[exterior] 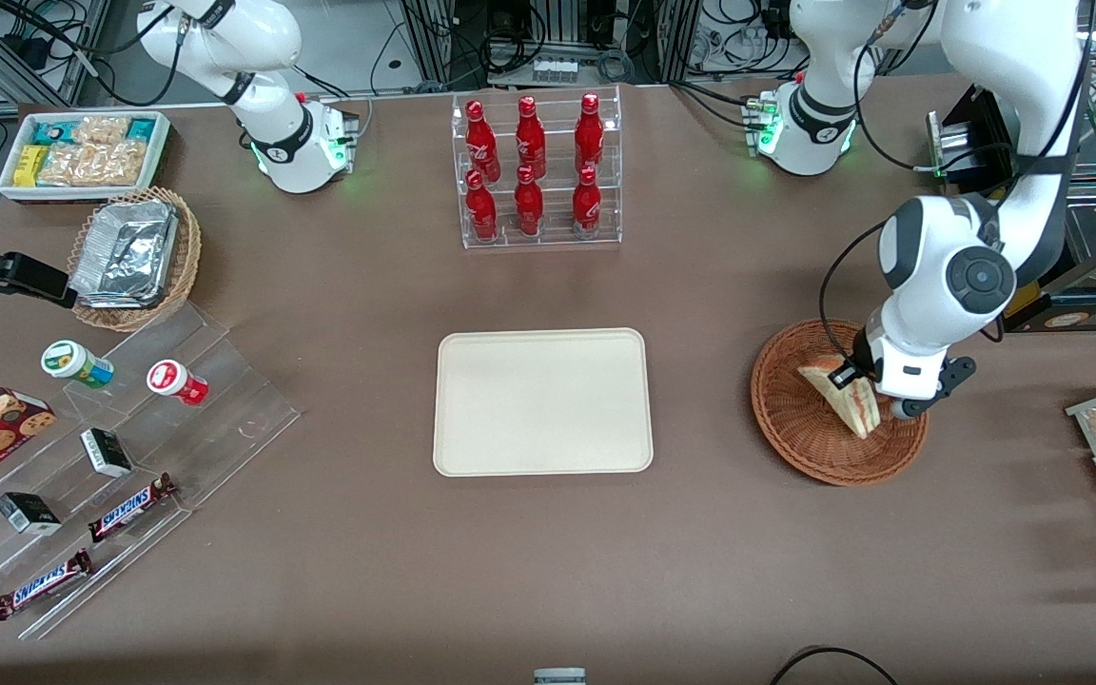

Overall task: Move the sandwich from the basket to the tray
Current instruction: 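Lower the left gripper and grasp the wrapped sandwich upright, then lift the sandwich and carry it over the cream tray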

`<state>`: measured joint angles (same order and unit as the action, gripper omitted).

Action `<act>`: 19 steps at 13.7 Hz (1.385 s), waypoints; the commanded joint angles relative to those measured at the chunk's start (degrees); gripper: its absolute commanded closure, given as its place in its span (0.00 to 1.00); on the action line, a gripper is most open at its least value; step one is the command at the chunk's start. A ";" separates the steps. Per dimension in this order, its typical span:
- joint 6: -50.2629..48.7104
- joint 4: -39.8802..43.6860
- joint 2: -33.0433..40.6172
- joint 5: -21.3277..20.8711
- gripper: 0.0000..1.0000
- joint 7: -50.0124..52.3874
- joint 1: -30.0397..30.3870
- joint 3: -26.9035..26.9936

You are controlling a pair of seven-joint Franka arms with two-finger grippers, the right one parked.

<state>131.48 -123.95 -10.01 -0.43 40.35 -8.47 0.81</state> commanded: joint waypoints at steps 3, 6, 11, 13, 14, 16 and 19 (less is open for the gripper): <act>-4.13 1.42 3.42 -0.62 1.00 -2.47 -8.91 0.07; -4.13 3.27 2.37 -2.82 1.00 -2.81 -16.30 -0.02; -5.53 14.49 -7.98 -2.82 1.00 -1.85 -26.94 -0.02; -8.16 21.95 -13.95 -2.39 1.00 -0.89 -29.93 -0.02; -8.52 26.08 -17.20 -2.29 1.00 1.12 -30.90 -0.02; -10.01 33.12 -23.09 -1.94 1.00 2.19 -32.13 -0.11; -12.74 41.22 -29.78 -0.80 1.00 2.28 -33.19 -0.11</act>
<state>121.91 -90.52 -34.46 -2.00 41.87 -40.62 -0.02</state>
